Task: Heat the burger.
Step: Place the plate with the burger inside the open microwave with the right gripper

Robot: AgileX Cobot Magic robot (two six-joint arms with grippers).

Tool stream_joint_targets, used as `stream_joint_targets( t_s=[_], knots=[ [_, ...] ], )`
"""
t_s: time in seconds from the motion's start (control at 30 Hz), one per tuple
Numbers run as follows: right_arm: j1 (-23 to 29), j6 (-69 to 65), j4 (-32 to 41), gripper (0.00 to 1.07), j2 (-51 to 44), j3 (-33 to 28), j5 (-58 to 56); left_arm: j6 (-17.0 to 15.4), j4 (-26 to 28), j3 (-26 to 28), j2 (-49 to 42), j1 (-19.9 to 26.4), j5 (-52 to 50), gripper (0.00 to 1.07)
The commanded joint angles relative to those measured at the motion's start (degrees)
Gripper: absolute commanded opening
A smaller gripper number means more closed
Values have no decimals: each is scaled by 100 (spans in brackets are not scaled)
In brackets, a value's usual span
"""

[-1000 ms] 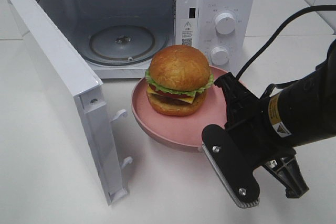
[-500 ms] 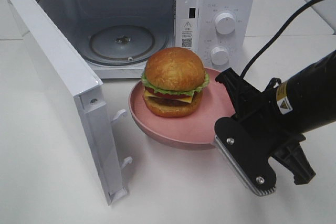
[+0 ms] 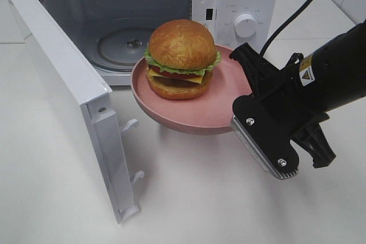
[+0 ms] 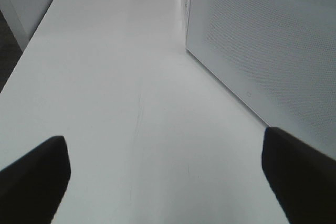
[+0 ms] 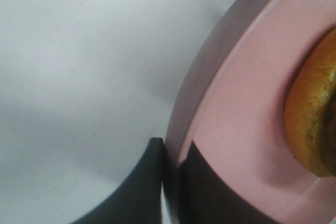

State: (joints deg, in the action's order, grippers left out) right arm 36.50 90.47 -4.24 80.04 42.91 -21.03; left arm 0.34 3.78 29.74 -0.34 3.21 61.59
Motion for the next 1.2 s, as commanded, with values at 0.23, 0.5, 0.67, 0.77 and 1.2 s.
stream_joint_targets(
  t_s=[0.23, 0.5, 0.67, 0.77, 1.2],
  knots=[
    [-34, 92, 46, 0, 149, 212, 286, 6, 34, -17, -34, -23, -52, 91],
    [-34, 74, 40, 0, 487, 533, 304, 6, 34, -17, -34, -23, -52, 91],
    [23, -17, -6, 0, 705, 745, 298, 6, 34, -17, -34, -23, -52, 91],
    [160, -40, -92, 0, 888, 934, 304, 6, 34, -17, -34, -23, -52, 91],
    [166, -212, -92, 0, 1547, 1707, 57, 6, 34, -17, -34, -23, -52, 91]
  ],
)
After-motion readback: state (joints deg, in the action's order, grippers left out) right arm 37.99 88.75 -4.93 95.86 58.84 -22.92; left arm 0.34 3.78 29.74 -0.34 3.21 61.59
